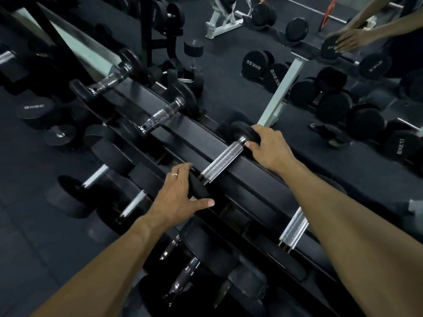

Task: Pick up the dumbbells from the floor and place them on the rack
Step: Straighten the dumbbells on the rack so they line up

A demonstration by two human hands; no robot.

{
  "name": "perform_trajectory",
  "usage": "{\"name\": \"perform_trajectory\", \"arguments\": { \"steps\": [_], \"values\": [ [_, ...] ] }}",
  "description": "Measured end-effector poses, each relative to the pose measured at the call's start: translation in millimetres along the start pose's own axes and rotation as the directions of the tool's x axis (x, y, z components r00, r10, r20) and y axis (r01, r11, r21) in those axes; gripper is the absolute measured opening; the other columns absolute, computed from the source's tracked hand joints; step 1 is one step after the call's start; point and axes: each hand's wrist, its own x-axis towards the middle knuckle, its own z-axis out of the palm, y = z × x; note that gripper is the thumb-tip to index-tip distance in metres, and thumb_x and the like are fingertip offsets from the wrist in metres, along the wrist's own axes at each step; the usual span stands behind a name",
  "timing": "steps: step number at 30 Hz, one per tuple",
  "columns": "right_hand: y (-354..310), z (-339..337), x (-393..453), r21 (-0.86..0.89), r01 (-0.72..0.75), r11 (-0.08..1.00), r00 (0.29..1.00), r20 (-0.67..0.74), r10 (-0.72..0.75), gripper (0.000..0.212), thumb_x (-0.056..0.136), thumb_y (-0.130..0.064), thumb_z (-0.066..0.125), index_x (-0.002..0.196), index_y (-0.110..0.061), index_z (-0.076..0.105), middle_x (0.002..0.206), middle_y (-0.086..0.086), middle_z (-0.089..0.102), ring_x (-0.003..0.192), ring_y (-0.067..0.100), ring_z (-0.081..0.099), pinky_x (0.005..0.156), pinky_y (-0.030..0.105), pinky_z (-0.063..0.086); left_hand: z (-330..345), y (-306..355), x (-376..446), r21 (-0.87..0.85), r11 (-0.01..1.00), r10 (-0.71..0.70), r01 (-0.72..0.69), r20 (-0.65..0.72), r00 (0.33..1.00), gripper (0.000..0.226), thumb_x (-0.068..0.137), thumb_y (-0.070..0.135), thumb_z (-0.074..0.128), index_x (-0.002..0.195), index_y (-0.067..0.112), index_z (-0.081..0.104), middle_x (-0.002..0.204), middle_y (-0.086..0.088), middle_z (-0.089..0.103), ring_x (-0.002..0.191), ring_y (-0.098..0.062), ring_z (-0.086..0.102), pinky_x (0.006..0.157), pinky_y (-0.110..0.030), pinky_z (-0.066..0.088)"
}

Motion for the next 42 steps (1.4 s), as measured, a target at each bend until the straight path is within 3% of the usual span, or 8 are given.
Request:
{"name": "perform_trajectory", "arguments": {
  "steps": [5, 16, 22, 26, 30, 33, 36, 42],
  "values": [
    [3.5, -4.6, 3.7, 0.013, 0.049, 0.999, 0.998, 0.041, -0.050, 0.020, 0.093, -0.024, 0.060, 0.112, -0.024, 0.061, 0.092, -0.002, 0.065, 0.086, 0.019, 0.057, 0.077, 0.028, 0.039, 14.5, 7.2, -11.9, -0.087, 0.996, -0.042, 0.035, -0.073, 0.996, 0.099, 0.070, 0.050, 0.080, 0.146, 0.023, 0.023, 0.148, 0.005, 0.023, 0.135, -0.015, 0.027, 0.108, -0.034, 0.035],
    [-0.9, -2.0, 3.0, 0.028, 0.057, 0.998, 0.998, 0.018, -0.058, 0.022, 0.094, -0.023, 0.059, 0.115, -0.021, 0.061, 0.091, 0.000, 0.065, 0.085, 0.020, 0.057, 0.076, 0.028, 0.040, 7.9, 11.0, -11.5, -0.062, 0.992, -0.106, 0.106, -0.006, 0.994, 0.102, 0.072, 0.051, 0.077, 0.148, 0.026, 0.014, 0.154, 0.008, 0.017, 0.140, -0.018, 0.027, 0.112, -0.048, 0.032],
    [-13.8, 0.2, 9.2, -0.121, 0.035, 0.992, 0.999, 0.031, -0.031, 0.019, 0.094, -0.020, 0.055, 0.110, -0.011, 0.058, 0.098, 0.011, 0.065, 0.096, 0.033, 0.061, 0.082, 0.041, 0.050, -6.7, 5.9, -6.2, 0.015, 0.996, -0.086, 0.086, 0.062, 0.994, 0.106, 0.076, 0.067, 0.063, 0.153, 0.018, 0.010, 0.159, 0.001, 0.013, 0.145, -0.021, 0.020, 0.115, -0.045, 0.027],
    [-51.3, 17.4, 17.5, -0.188, 0.205, 0.961, 0.970, -0.093, -0.225, 0.052, 0.092, -0.017, 0.056, 0.140, -0.005, 0.042, 0.137, 0.015, 0.052, 0.125, 0.035, 0.049, 0.107, 0.043, 0.038, -43.1, -10.6, 2.6, 0.008, 1.000, -0.007, 0.007, -0.070, 0.997, 0.083, 0.082, 0.072, 0.029, 0.142, 0.015, 0.039, 0.146, -0.003, 0.038, 0.135, -0.019, 0.036, 0.110, -0.033, 0.032],
    [-101.2, 42.8, 38.6, -0.064, 0.228, 0.971, 0.967, -0.102, -0.234, 0.061, 0.094, -0.023, 0.057, 0.147, -0.007, 0.031, 0.147, 0.013, 0.040, 0.133, 0.030, 0.041, 0.108, 0.038, 0.034, -86.2, -40.3, 23.3, 0.134, 0.989, 0.098, -0.063, -0.268, 0.958, 0.054, 0.092, 0.050, 0.053, 0.132, 0.015, 0.051, 0.133, -0.004, 0.051, 0.127, -0.020, 0.043, 0.100, -0.034, 0.040],
    [-130.4, 56.3, 61.4, -0.003, 0.149, 0.989, 0.987, -0.065, -0.149, 0.065, 0.095, -0.028, 0.057, 0.149, -0.008, 0.026, 0.146, 0.014, 0.040, 0.131, 0.032, 0.043, 0.105, 0.039, 0.036, -113.6, -64.7, 45.7, 0.195, 0.978, 0.144, -0.079, -0.347, 0.927, 0.064, 0.084, 0.041, 0.070, 0.137, 0.014, 0.046, 0.137, -0.009, 0.045, 0.133, -0.026, 0.034, 0.105, -0.044, 0.039],
    [-149.6, 62.0, 87.4, -0.005, 0.086, 0.996, 0.996, -0.039, -0.086, 0.061, 0.097, -0.026, 0.055, 0.148, -0.009, 0.026, 0.141, 0.016, 0.043, 0.129, 0.034, 0.044, 0.104, 0.041, 0.037, -130.7, -89.9, 74.7, 0.193, 0.980, 0.096, -0.050, -0.235, 0.967, 0.088, 0.079, 0.043, 0.075, 0.149, 0.016, 0.027, 0.152, -0.006, 0.027, 0.145, -0.026, 0.015, 0.116, -0.044, 0.027],
    [-161.4, 65.2, 126.9, -0.098, 0.037, 0.995, 0.999, 0.032, -0.034, 0.039, 0.099, -0.018, 0.047, 0.136, -0.009, 0.038, 0.106, 0.017, 0.062, 0.091, 0.033, 0.058, 0.084, 0.046, 0.050, -150.7, -121.8, 115.0, 0.041, 0.995, 0.086, -0.087, 0.036, 0.996, 0.091, 0.074, 0.052, 0.075, 0.148, 0.028, 0.027, 0.153, 0.009, 0.022, 0.136, -0.014, 0.032, 0.106, -0.026, 0.032]
  ]
}}
